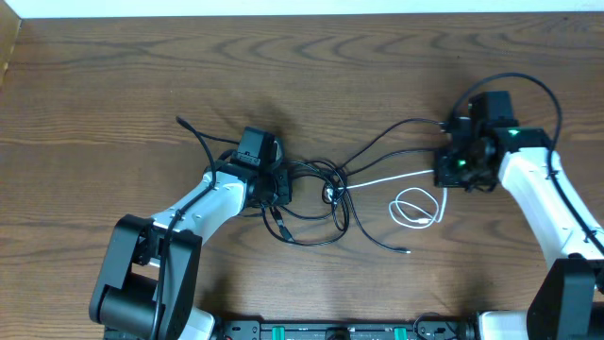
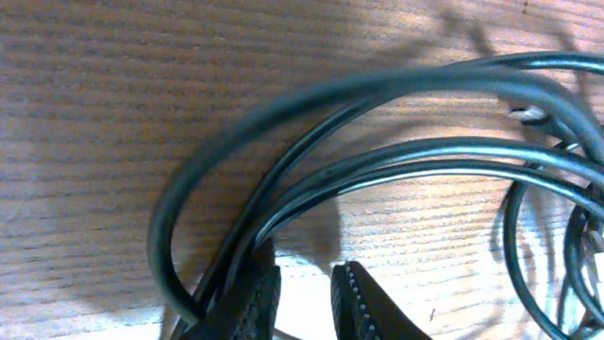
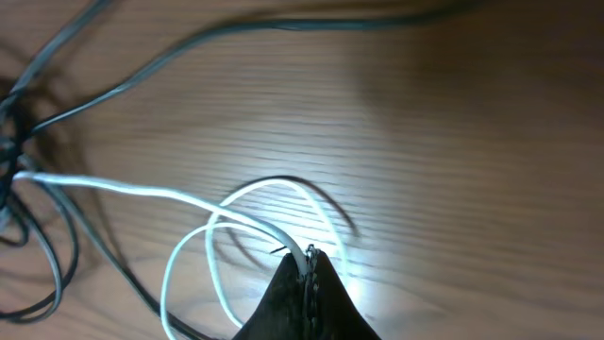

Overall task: Untangle cables
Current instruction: 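Drag the white cable to the right table edge with the right gripper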

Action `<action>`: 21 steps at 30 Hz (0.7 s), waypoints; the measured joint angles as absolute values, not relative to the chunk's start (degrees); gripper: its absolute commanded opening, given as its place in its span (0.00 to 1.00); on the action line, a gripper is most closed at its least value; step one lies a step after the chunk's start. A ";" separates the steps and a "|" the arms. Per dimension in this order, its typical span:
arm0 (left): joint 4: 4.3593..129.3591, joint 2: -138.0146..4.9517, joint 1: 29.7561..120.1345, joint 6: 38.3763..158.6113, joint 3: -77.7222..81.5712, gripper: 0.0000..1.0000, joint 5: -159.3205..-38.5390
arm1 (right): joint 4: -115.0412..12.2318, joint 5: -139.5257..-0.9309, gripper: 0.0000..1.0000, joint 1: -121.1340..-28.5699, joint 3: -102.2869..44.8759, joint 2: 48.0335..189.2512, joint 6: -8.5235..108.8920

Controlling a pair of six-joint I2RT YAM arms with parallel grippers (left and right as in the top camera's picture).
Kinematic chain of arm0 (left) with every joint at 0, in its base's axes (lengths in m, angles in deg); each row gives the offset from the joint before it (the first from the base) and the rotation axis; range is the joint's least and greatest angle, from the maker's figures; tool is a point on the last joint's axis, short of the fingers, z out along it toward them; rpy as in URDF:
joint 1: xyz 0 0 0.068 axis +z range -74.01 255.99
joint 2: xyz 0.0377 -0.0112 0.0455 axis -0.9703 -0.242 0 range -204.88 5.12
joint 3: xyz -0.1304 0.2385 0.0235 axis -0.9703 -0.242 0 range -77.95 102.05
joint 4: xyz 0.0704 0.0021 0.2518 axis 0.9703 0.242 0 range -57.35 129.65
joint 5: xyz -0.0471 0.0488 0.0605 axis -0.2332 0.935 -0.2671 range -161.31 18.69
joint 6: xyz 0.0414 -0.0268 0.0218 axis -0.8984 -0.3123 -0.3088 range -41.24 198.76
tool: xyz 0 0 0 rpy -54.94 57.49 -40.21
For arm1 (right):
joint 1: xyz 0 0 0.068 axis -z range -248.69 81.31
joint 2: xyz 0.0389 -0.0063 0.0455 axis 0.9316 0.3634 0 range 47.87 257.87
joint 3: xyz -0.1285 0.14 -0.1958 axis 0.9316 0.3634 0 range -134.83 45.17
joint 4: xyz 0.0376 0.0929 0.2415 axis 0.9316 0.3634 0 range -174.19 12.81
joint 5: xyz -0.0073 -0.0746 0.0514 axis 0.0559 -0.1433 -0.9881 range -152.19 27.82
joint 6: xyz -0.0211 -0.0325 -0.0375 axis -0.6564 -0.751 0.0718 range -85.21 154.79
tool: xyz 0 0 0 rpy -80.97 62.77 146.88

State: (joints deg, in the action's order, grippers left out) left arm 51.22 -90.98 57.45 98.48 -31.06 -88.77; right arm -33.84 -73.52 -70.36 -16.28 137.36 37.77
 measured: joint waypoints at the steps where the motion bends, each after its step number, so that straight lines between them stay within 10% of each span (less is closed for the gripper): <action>1: 51.22 -90.98 57.45 98.48 -31.06 0.26 -88.77 | -33.65 -72.91 0.01 -69.51 -16.28 137.36 38.03; 21: 51.22 -90.98 57.45 98.48 -31.06 0.26 -88.77 | -34.04 -59.40 0.01 -55.89 -16.28 137.38 50.99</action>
State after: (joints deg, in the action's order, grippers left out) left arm 51.22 -90.98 57.45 98.48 -31.06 -88.77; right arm -34.04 -59.40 -55.89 -16.28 137.38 50.99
